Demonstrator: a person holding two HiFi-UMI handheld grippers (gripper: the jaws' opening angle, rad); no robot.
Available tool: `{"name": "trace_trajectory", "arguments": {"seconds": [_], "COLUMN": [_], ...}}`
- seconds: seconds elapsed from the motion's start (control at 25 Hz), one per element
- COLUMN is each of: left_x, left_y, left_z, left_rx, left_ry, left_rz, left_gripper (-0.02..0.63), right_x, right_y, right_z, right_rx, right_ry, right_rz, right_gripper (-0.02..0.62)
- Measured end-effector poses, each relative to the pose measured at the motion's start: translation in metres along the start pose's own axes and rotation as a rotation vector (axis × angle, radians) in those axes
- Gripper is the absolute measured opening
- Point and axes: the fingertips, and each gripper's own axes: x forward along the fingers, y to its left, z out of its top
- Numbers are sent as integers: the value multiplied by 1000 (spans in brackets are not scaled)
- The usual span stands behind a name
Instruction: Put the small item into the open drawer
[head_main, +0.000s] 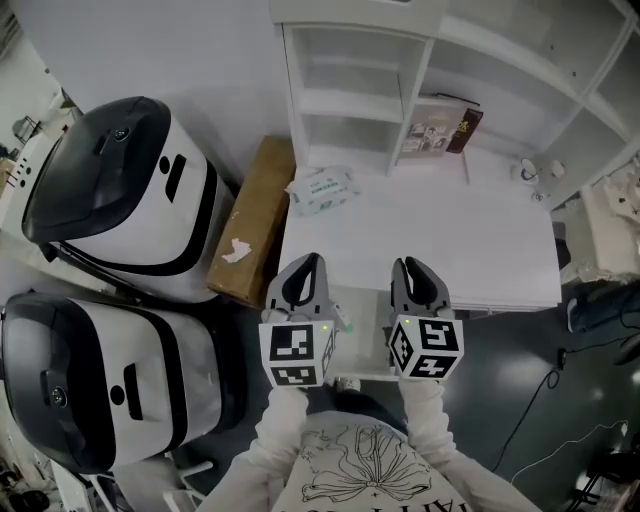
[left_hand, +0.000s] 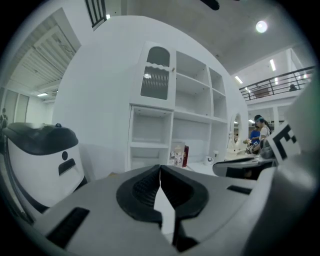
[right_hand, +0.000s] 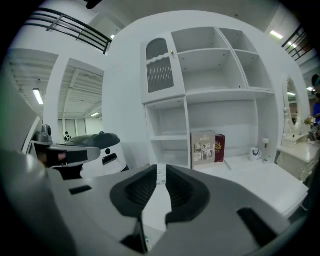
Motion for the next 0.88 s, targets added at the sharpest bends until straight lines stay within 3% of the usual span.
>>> {"name": "trace_trajectory", "arguments": {"seconds": [0.4,0.88], "left_x": [-19,-43], "left_y": [-5,-5], "left_z": [34,49], "left_rx": [37,51], "left_ry": [-84,-125], "left_rz": [9,14], "left_gripper": [6,6], "right_x": [-21,-41], "right_y": [6,20], "right_z": [37,49], "right_rx": [-4,-13], "right_ry": [-110,-159], "right_rz": [2,4], "right_gripper": [43,43]}}
